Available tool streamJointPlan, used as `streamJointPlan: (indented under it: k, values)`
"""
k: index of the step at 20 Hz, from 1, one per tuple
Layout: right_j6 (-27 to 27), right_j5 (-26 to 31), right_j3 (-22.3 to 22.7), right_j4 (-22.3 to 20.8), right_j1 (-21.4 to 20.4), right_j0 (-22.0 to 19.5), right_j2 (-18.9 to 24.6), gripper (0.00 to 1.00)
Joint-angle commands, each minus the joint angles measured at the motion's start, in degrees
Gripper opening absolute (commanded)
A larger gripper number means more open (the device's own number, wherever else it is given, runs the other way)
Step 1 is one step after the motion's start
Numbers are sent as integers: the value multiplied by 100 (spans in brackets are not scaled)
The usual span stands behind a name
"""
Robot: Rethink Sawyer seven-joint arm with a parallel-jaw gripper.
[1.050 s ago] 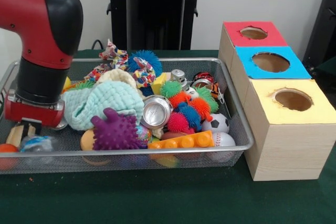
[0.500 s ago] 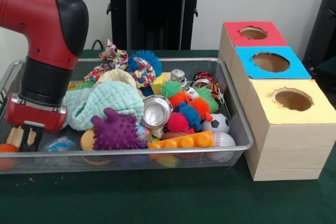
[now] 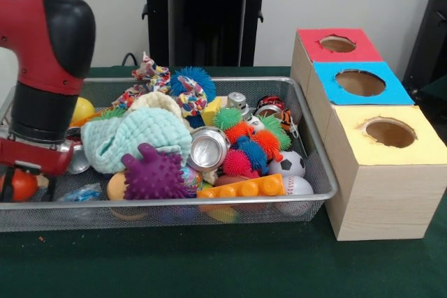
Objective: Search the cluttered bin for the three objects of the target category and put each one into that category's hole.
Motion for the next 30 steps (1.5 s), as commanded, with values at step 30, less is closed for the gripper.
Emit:
streamJointPlan:
  k: [30]
  values:
    - [126,2456,576,951,-1561,199,952,100]
